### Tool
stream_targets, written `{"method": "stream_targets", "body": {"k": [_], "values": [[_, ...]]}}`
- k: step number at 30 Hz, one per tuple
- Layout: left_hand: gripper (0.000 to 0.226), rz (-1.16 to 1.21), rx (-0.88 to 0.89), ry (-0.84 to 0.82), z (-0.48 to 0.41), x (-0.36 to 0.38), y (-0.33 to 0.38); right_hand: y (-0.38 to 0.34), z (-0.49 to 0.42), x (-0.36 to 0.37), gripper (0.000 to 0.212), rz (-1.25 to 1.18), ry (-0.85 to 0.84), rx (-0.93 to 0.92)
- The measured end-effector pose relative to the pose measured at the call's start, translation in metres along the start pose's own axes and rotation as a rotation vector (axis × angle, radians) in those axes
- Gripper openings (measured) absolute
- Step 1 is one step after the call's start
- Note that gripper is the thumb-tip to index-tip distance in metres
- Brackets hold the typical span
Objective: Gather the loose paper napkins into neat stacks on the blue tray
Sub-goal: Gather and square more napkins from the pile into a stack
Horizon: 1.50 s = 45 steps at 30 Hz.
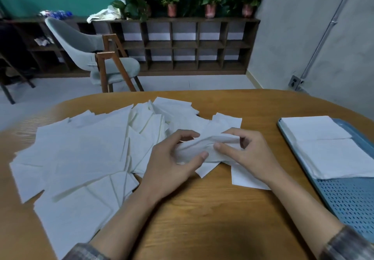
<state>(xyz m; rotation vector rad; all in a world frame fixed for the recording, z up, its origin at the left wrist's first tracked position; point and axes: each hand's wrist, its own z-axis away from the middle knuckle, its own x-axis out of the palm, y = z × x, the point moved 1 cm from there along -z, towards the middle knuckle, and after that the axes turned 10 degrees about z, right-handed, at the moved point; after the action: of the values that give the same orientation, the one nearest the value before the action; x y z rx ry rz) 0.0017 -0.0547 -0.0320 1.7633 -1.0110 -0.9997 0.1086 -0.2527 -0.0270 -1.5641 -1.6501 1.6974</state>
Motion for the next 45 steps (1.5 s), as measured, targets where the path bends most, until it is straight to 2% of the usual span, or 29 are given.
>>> {"method": "stream_targets", "body": {"k": [6,12,20,22,24,28,30,32,35,38,40,43,45], "values": [[0.009,0.117,-0.07,0.047,-0.003,-0.001,-0.001,0.003,0.009,0.0,0.02,-0.243,-0.055,0.122],[0.01,0.108,-0.143,0.033,-0.002,0.001,0.001,-0.005,0.011,0.002,0.029,-0.332,-0.015,0.167],[0.023,0.175,-0.258,-0.048,-0.006,-0.003,0.0,-0.003,0.012,0.003,0.013,-0.296,0.029,0.194],[0.02,0.151,-0.252,-0.067,-0.006,-0.003,-0.001,-0.003,0.012,0.004,0.014,-0.317,0.031,0.221],[0.011,0.133,-0.217,-0.056,-0.006,-0.002,-0.001,-0.002,0.012,0.003,0.014,-0.323,0.034,0.239],[0.016,0.117,-0.189,0.016,-0.006,-0.004,-0.006,-0.001,0.012,0.002,0.017,-0.327,0.019,0.262],[0.014,0.108,-0.196,0.027,-0.007,-0.006,-0.007,-0.002,0.013,0.002,0.023,-0.339,0.0,0.268],[0.009,0.117,-0.198,0.029,-0.008,-0.006,-0.007,-0.003,0.013,0.001,0.037,-0.323,-0.051,0.242],[0.004,0.113,-0.197,0.041,-0.008,-0.005,-0.005,-0.005,0.012,-0.003,0.058,-0.325,-0.228,0.164],[0.004,0.171,-0.206,0.081,-0.008,-0.005,-0.005,-0.003,0.013,-0.008,0.044,-0.33,-0.344,0.072],[0.004,0.209,-0.215,0.107,-0.008,-0.004,-0.004,-0.003,0.013,-0.008,0.03,-0.258,-0.331,0.069],[0.006,0.214,-0.181,0.1,-0.006,0.002,-0.004,-0.003,0.013,-0.005,0.021,-0.092,-0.19,0.091],[0.019,0.119,-0.096,0.089,-0.005,0.004,-0.009,0.003,0.01,-0.008,0.019,0.01,-0.026,0.103]]}}
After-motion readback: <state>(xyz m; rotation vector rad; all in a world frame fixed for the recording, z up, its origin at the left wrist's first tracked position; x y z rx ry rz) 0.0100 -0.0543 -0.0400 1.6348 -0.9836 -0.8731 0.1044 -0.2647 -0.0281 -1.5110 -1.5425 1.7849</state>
